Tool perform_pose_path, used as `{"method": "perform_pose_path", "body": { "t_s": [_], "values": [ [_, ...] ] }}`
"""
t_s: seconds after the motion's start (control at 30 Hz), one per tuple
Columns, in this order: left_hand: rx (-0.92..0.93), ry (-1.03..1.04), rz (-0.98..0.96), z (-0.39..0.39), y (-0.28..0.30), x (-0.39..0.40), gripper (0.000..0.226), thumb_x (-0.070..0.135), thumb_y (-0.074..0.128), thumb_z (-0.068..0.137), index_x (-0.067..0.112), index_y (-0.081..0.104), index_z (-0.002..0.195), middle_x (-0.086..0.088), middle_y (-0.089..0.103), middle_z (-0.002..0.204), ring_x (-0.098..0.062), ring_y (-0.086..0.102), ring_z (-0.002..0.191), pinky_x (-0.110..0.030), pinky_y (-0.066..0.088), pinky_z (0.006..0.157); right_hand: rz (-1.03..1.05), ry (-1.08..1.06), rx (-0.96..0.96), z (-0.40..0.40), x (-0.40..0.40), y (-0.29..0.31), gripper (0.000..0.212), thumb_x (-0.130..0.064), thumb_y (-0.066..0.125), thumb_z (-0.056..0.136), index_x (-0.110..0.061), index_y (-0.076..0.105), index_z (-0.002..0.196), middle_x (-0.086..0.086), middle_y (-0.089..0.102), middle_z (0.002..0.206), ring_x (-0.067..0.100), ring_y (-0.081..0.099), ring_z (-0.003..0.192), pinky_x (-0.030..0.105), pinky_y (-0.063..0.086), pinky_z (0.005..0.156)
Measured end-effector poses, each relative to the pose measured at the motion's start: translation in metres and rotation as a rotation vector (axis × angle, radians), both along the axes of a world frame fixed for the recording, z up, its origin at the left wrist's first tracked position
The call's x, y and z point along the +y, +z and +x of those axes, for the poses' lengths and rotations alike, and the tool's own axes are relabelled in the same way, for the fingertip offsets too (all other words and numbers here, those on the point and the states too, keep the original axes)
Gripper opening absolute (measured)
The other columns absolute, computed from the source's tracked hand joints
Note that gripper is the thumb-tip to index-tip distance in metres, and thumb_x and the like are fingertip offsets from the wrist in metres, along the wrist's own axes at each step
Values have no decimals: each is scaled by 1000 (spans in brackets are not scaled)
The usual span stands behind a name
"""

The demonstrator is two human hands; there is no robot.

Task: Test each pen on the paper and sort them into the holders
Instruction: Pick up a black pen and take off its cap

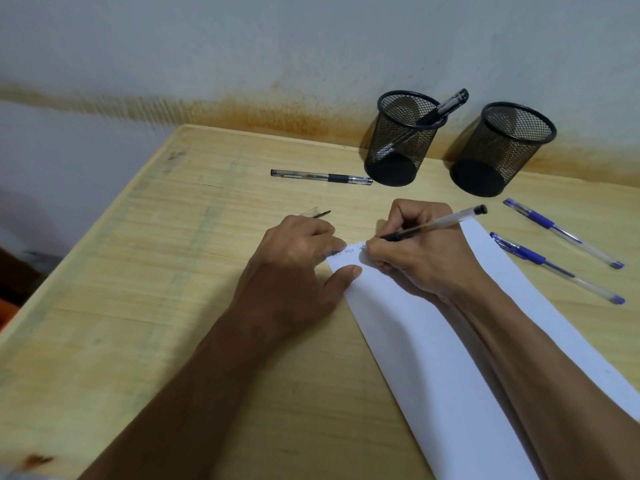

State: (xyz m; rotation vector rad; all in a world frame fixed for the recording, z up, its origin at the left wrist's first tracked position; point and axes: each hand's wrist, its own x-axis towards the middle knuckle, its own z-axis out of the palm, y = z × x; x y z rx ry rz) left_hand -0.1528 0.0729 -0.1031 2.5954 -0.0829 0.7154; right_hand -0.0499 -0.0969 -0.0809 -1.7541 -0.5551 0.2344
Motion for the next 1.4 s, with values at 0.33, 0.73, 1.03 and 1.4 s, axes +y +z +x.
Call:
{"method": "perform_pose_path", "body": {
  "t_s": [0.33,0.73,1.03,1.4],
  "values": [
    [-19,-7,-22,1,-1,0,41,46,67,79,11,76,99,-6,71,105,-26,63,100,-43,51,83,-7,-24,-14,-1,0,1,21,9,75,66,4,54,65,20,62,54,27,57,45,34,48,49],
    [-1,1,-24,-1,-1,-1,41,46,68,80,12,76,102,-4,71,108,-22,62,103,-41,51,86,-8,-58,-7,-3,-3,4,19,12,73,68,7,54,66,21,61,54,26,56,45,33,48,49],
    [-48,-7,-21,0,-3,0,39,43,70,80,10,76,100,-7,71,107,-25,63,102,-45,51,86,-21,-58,-3,-4,-2,6,20,13,72,69,8,52,66,22,60,53,27,55,45,33,47,48],
    [30,20,-77,-2,3,-3,39,45,69,78,15,76,101,1,71,106,-16,61,104,-41,50,89,162,-124,132,-7,-2,13,14,26,61,74,21,48,72,44,48,59,33,46,49,41,42,52]
  ]
}}
